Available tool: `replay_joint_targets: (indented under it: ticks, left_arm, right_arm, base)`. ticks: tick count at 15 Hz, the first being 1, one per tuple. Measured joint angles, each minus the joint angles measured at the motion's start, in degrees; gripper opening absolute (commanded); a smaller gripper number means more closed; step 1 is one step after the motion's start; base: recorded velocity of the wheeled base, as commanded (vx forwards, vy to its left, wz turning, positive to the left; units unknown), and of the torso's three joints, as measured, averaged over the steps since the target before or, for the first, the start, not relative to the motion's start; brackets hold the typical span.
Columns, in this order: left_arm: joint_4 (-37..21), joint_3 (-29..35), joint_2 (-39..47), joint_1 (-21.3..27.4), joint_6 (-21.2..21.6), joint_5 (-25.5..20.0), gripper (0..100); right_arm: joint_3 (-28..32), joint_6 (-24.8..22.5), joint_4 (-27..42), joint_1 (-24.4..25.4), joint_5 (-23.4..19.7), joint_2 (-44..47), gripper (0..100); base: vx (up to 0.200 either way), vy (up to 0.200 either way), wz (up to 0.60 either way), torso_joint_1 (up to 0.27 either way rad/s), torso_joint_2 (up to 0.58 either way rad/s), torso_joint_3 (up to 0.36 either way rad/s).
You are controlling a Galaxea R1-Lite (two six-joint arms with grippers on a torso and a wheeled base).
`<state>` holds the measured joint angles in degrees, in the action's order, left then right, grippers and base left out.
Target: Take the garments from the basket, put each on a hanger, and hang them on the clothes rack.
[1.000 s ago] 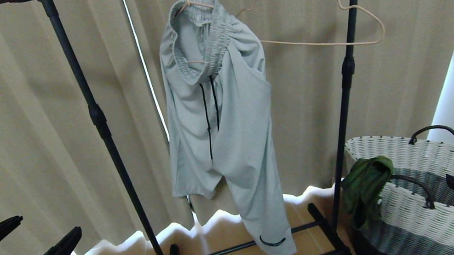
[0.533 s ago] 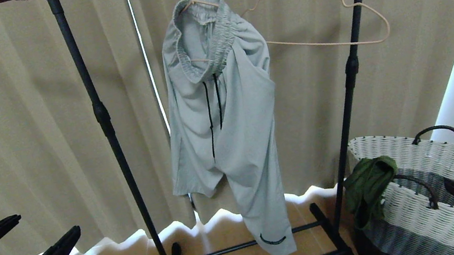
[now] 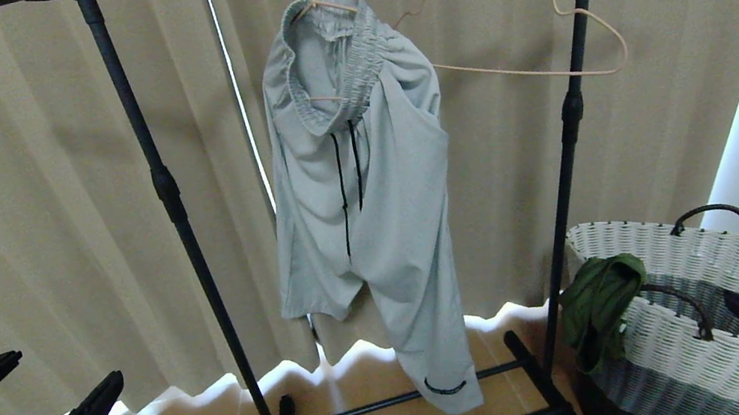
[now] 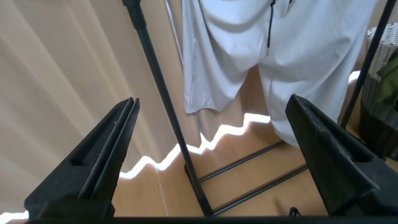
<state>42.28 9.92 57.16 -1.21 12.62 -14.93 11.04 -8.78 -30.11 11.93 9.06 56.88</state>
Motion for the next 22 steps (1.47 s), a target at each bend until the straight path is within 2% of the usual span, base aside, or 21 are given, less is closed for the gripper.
replay_joint_targets:
  ticks: [3,6,8,19,22]
  left_arm:
    - [-0.02,-0.06,-0.24,0.0,0.1,0.0,100]
    - [-0.02,-0.11,-0.38,0.0,0.22,0.0,100]
    - [0.01,-0.11,-0.49,0.0,0.22,0.05,100]
    - [0.01,-0.04,-3.58,0.0,0.95,-0.01,100]
    - [-0.11,-0.04,-3.97,0.09,0.76,-0.09,100]
  right_arm:
    - [0.52,0.02,-2.21,0.05,-0.46,1.46,100]
    - [-1.1,-0.17,-8.56,0.29,-0.69,4.61,100]
    - [-2.07,-0.26,-9.65,0.38,-0.69,5.35,100]
    - [-3.85,-1.43,-8.53,0.33,-0.06,3.73,100]
    - [-0.16,-2.79,-3.58,0.11,1.12,3.49,100]
  base:
    - [0.0,0.0,0.0,0.0,0.0,0.0]
    - [0.0,0.0,0.6,0.004,0.0,0.004]
    - [0.0,0.0,0.0,0.0,0.0,0.0]
    - [0.0,0.0,0.0,0.0,0.0,0.0]
    - [0.0,0.0,0.0,0.0,0.0,0.0]
